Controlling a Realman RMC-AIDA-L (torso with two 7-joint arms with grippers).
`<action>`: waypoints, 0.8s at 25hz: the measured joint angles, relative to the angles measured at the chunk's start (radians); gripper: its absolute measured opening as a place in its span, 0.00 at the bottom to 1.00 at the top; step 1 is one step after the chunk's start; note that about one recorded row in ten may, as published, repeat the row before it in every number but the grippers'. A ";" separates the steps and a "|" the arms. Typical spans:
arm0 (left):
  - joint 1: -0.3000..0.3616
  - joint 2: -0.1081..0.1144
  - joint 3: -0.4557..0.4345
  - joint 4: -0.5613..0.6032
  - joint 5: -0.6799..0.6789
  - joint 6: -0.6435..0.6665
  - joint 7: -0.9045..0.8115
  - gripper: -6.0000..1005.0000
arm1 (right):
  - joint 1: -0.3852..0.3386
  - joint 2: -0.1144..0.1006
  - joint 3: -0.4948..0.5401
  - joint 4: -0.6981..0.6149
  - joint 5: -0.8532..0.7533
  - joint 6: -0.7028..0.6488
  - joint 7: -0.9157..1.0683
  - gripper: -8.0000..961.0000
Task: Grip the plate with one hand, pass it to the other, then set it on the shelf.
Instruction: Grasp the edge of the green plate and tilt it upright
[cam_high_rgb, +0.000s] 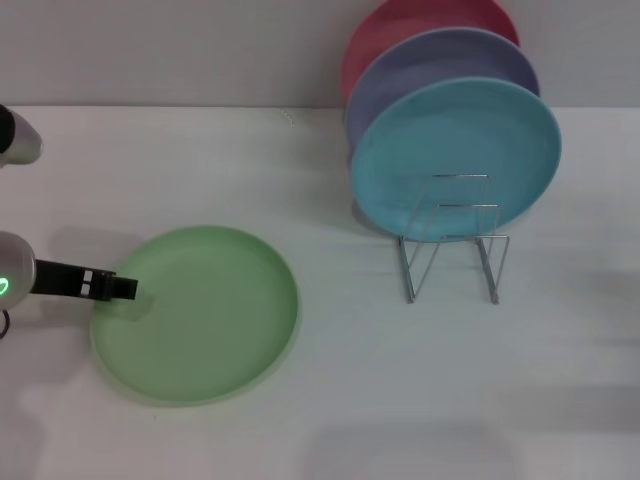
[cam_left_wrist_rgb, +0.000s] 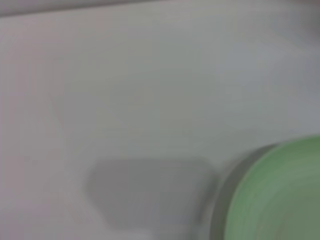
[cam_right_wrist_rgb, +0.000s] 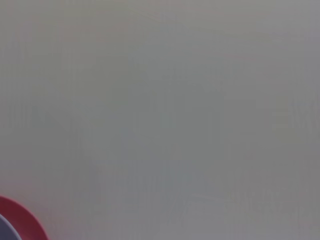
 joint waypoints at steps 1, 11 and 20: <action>-0.012 0.000 -0.003 -0.023 -0.003 -0.006 0.001 0.74 | 0.000 0.000 0.000 0.000 0.000 0.000 0.000 0.86; -0.045 -0.001 -0.007 -0.075 -0.005 -0.030 0.003 0.71 | 0.012 0.000 0.002 -0.004 0.004 -0.013 0.000 0.86; -0.050 -0.001 -0.003 -0.083 -0.002 -0.048 0.003 0.69 | 0.013 0.000 0.002 -0.005 0.003 -0.014 0.000 0.86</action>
